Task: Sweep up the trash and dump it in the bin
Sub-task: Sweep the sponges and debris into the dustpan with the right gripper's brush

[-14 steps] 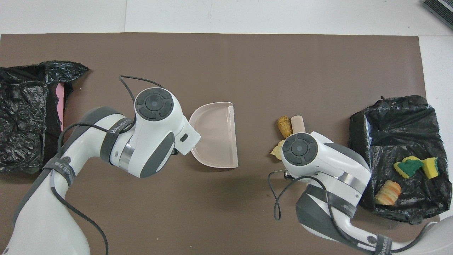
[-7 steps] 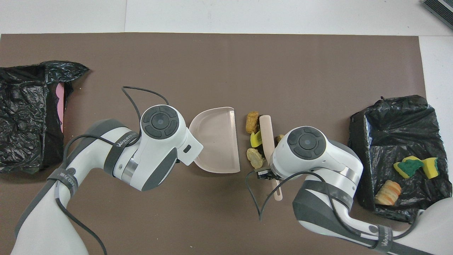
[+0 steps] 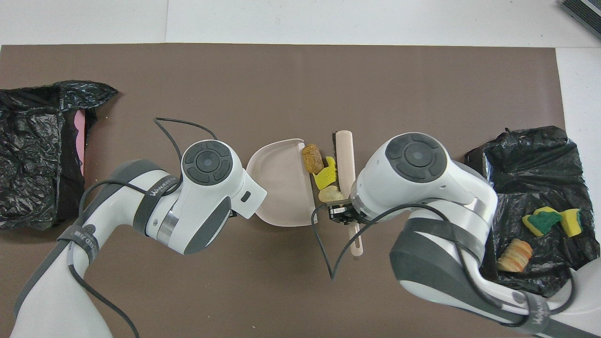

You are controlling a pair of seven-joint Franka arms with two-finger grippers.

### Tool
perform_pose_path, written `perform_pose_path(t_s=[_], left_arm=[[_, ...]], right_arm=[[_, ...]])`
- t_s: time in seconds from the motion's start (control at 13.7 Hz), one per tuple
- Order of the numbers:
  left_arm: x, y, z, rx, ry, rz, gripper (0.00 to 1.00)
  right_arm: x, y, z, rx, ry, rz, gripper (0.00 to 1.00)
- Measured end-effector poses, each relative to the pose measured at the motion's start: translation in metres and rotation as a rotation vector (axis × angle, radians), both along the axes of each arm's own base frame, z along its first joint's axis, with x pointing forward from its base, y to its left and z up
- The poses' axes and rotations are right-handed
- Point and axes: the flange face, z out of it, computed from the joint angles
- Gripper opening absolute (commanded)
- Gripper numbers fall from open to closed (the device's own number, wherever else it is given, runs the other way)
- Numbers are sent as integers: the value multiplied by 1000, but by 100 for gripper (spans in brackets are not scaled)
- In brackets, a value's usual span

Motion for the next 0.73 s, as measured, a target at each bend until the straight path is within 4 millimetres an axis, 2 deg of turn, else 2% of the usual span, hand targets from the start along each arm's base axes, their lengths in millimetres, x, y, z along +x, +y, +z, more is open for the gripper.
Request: perform_pose_path(t_s=[0.07, 0.15, 0.29, 0.51, 0.58, 0.73], left_arm=[[0, 0, 0, 0, 0, 3, 0], [0, 0, 0, 0, 0, 6, 0], [0, 0, 0, 4, -3, 3, 0], [-2, -2, 0, 26, -19, 3, 0], [-2, -2, 0, 28, -20, 6, 0], [-3, -2, 0, 29, -21, 12, 0]], right_arm=[[4, -24, 6, -41, -11, -9, 0], [7, -45, 3, -99, -25, 0, 0], [3, -70, -22, -224, -14, 31, 0], [-18, -88, -82, -373, 9, 95, 0], [-25, -89, -95, -393, 20, 112, 0], [-35, -86, -106, -392, 35, 136, 0]])
